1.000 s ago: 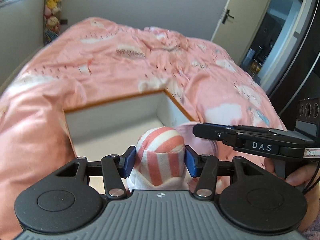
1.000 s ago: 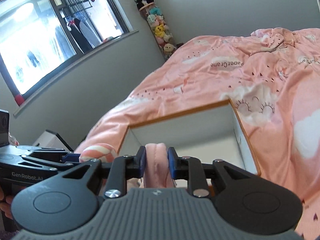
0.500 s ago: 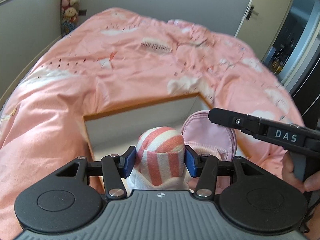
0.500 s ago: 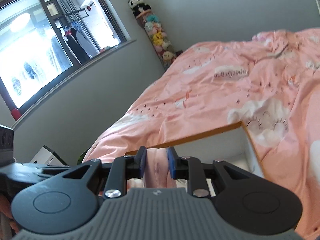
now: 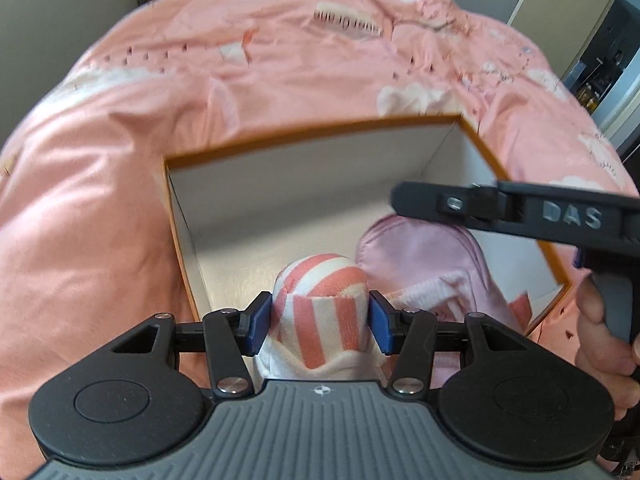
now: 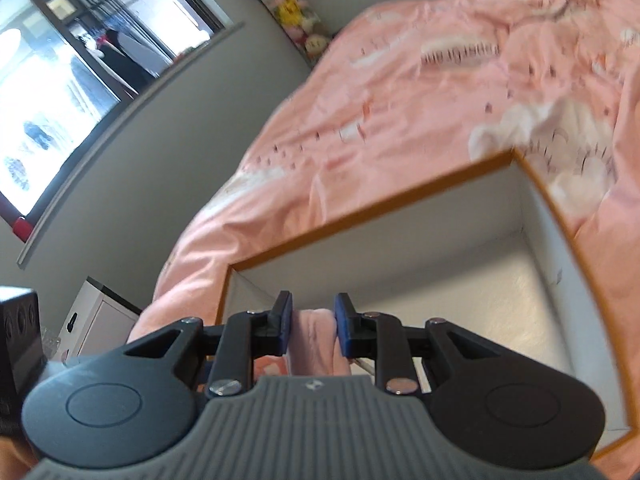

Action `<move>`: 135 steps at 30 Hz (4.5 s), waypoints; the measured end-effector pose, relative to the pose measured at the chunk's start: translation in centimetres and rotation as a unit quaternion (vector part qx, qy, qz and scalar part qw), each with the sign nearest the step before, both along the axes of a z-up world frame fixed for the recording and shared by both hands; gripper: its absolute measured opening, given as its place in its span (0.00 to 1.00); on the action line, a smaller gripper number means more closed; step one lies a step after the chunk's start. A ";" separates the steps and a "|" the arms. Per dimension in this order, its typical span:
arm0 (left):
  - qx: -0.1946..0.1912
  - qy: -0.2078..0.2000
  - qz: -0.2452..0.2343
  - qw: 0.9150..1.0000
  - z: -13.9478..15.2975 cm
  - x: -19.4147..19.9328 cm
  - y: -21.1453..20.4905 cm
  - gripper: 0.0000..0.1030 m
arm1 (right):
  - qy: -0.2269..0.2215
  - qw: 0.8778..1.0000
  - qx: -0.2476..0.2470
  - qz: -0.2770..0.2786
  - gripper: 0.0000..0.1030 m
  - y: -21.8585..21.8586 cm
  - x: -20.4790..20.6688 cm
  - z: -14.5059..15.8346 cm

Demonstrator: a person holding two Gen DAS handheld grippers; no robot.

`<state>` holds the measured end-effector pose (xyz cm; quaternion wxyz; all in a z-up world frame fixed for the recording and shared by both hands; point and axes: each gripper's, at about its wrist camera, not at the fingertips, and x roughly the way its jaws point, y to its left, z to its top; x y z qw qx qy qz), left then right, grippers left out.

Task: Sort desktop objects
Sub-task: 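Lift both held items and carry them over the orange box, then lower the striped plush and the pink pouch into the box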

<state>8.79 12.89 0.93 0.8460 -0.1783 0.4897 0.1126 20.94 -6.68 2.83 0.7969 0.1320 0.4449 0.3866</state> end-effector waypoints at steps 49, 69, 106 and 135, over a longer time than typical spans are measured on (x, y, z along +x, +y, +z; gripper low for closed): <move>0.026 -0.060 0.019 0.998 1.8 -3.3 0.7 0.76 | 0.034 0.984 -0.159 0.075 0.29 2.3 -0.6 -4.5; 0.101 0.071 -0.105 0.987 -2.4 2.7 -4.2 0.73 | 0.037 0.987 -0.146 0.052 0.27 0.2 1.1 -4.2; -0.119 0.045 0.086 0.988 2.0 -0.7 1.4 0.61 | 0.142 0.984 -0.039 0.104 0.24 1.7 0.8 -6.2; -0.056 0.174 -0.049 0.982 -5.3 5.0 -1.9 0.69 | 0.076 0.986 -0.121 0.091 0.29 -1.9 1.4 -5.2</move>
